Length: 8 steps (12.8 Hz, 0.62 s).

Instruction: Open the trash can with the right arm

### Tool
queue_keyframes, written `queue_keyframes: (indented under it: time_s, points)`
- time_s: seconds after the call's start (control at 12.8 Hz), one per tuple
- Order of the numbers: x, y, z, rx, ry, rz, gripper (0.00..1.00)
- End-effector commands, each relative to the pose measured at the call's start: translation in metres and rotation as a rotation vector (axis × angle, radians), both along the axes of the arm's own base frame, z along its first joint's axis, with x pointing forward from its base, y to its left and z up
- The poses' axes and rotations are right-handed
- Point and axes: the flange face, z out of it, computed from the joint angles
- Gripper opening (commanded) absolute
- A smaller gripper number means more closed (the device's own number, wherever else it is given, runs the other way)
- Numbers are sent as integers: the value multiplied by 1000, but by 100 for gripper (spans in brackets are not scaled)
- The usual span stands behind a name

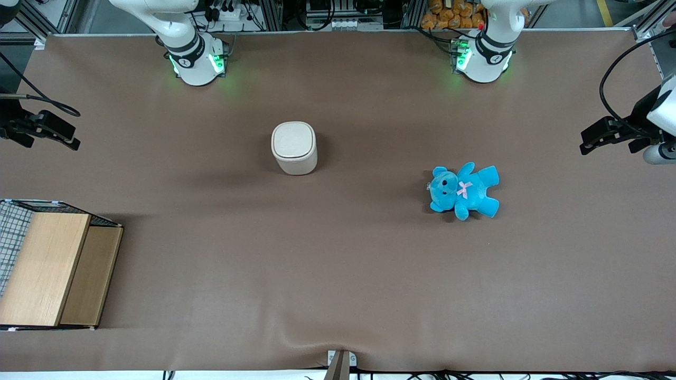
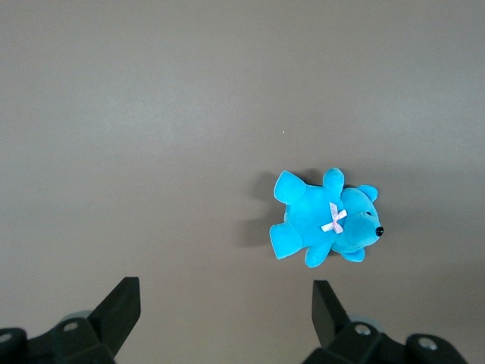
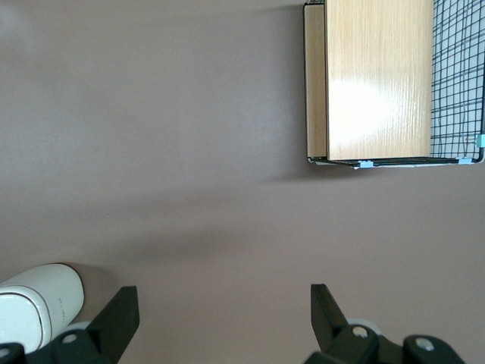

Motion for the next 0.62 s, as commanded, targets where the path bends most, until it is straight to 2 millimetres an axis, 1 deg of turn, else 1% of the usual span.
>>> queue_keyframes:
  time_s: [0.0,0.16,0.39,0.55]
  points:
    - [2,1,0,-3,8,5,100]
    - [3,1,1,-5,5,3,100]
    - [5,0,-4,-3,14,1,100]
    - [4,1,-14,9,42,1,100]
